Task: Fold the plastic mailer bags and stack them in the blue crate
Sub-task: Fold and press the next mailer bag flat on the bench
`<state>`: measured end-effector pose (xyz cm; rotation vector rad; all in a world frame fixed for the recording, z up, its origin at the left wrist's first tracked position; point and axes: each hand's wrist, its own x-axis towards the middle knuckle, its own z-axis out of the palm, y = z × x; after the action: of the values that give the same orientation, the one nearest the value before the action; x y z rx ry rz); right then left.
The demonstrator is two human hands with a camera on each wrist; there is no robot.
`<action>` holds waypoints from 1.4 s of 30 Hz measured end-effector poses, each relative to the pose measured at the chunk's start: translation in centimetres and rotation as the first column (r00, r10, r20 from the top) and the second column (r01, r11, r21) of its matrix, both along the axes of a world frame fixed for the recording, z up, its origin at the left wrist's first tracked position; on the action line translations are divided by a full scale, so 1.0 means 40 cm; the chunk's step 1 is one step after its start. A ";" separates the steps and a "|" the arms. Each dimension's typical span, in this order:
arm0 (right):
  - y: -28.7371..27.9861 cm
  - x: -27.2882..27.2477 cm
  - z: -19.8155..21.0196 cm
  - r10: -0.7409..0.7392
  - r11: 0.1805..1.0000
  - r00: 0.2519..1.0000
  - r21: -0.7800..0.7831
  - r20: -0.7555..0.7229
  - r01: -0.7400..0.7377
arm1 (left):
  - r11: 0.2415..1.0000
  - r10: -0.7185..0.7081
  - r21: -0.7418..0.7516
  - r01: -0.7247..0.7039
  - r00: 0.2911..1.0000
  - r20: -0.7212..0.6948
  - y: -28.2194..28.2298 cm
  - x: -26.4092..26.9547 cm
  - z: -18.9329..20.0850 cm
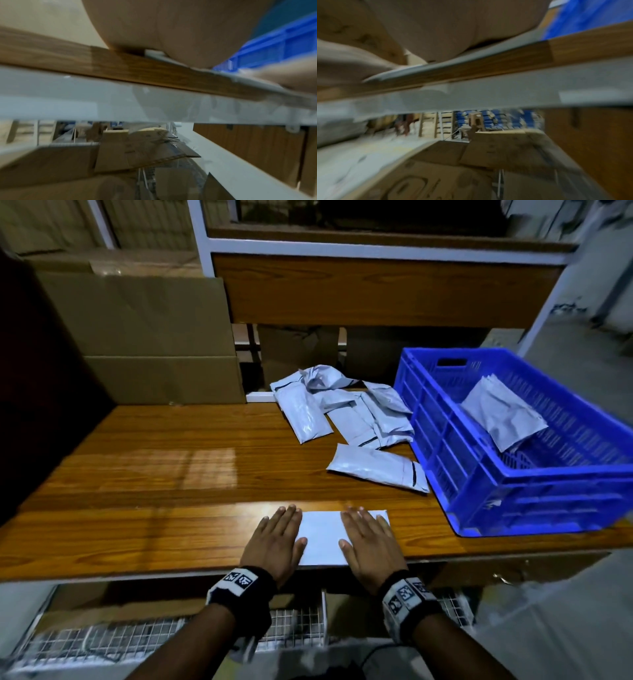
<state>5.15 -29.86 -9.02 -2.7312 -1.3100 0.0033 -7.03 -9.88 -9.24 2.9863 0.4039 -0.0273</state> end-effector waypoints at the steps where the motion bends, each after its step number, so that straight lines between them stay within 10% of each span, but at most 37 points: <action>1: -0.017 0.006 -0.001 -0.021 1.000 1.000 -0.003 -0.019 0.021 | 1.000 0.005 -0.014 -0.005 1.000 0.010 0.004 -0.005 -0.005; 18: -0.075 0.044 -0.006 -0.134 0.987 0.988 -0.100 -0.077 0.126 | 0.999 0.004 -0.040 -0.001 0.998 0.063 0.014 -0.017 -0.012; 27: -0.174 0.074 -0.002 0.200 0.980 0.977 0.022 -0.080 -0.199 | 0.952 -0.240 -0.159 0.261 0.961 0.138 0.072 -0.118 -0.001; 33: -0.158 0.100 0.091 0.047 0.785 0.954 0.602 -0.295 0.148 | 0.707 0.268 -0.701 0.091 0.883 0.385 0.066 -0.094 0.086; 38: -0.106 0.127 0.111 -0.136 0.764 0.781 0.437 -0.610 0.475 | 0.645 0.531 -0.745 -0.169 0.801 0.278 0.064 -0.022 0.083; 42: -0.088 0.100 0.102 -0.270 0.916 0.923 0.220 -0.276 0.334 | 0.758 0.436 -0.627 -0.182 0.856 0.278 0.069 0.002 0.049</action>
<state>9.15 -33.38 -4.95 -2.5746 -0.7521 0.1203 -6.96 -7.14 -7.28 2.1966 0.6950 0.4272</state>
